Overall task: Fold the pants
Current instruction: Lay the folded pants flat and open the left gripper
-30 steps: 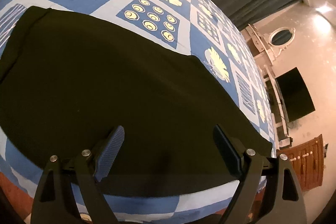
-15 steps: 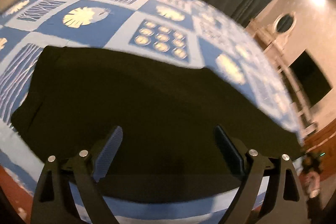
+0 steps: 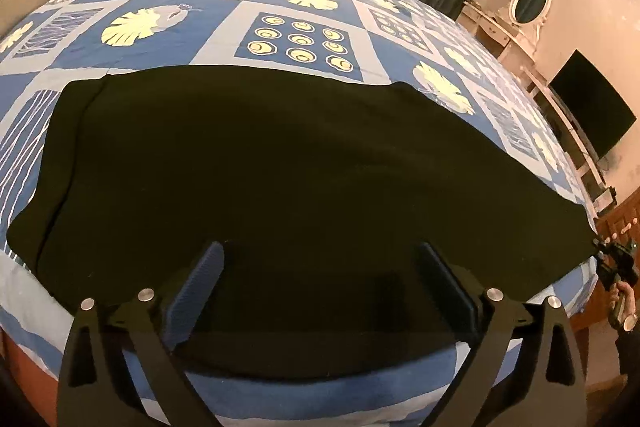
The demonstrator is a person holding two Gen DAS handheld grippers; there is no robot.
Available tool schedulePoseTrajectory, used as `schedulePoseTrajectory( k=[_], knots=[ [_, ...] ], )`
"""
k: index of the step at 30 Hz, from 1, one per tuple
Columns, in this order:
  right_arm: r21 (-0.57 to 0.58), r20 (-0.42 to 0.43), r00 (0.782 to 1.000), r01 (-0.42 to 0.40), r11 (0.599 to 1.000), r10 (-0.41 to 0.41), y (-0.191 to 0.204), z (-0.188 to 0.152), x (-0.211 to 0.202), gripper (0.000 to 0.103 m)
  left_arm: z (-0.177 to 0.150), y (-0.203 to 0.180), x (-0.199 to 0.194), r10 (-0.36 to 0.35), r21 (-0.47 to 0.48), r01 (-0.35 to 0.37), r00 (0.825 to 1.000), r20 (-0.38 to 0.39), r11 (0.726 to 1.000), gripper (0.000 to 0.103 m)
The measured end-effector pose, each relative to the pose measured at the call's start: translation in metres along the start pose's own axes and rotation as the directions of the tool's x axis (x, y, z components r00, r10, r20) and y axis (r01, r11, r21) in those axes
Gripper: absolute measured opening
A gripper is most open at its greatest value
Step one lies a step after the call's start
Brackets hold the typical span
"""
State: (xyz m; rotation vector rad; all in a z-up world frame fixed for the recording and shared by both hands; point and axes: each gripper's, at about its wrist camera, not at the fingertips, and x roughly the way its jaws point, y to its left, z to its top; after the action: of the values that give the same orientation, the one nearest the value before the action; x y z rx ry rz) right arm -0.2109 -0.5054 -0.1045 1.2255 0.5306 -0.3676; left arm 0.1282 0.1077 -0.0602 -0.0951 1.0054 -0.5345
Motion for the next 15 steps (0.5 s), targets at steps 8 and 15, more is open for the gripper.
schedulePoseTrajectory(
  k=[8,15],
  knots=[
    [0.066,0.052,0.995,-0.093,0.993,0.09,-0.016,0.007,0.004,0.05,0.001,0.007,-0.002,-0.035,-0.061,0.036,0.999,0.013,0.997,0.097],
    [0.038,0.029,0.999,-0.039,0.999,0.038,-0.009,0.009,0.009,0.015,0.003,0.01,-0.003,-0.068,-0.057,0.068,0.998,-0.001,0.996,0.097]
  ],
)
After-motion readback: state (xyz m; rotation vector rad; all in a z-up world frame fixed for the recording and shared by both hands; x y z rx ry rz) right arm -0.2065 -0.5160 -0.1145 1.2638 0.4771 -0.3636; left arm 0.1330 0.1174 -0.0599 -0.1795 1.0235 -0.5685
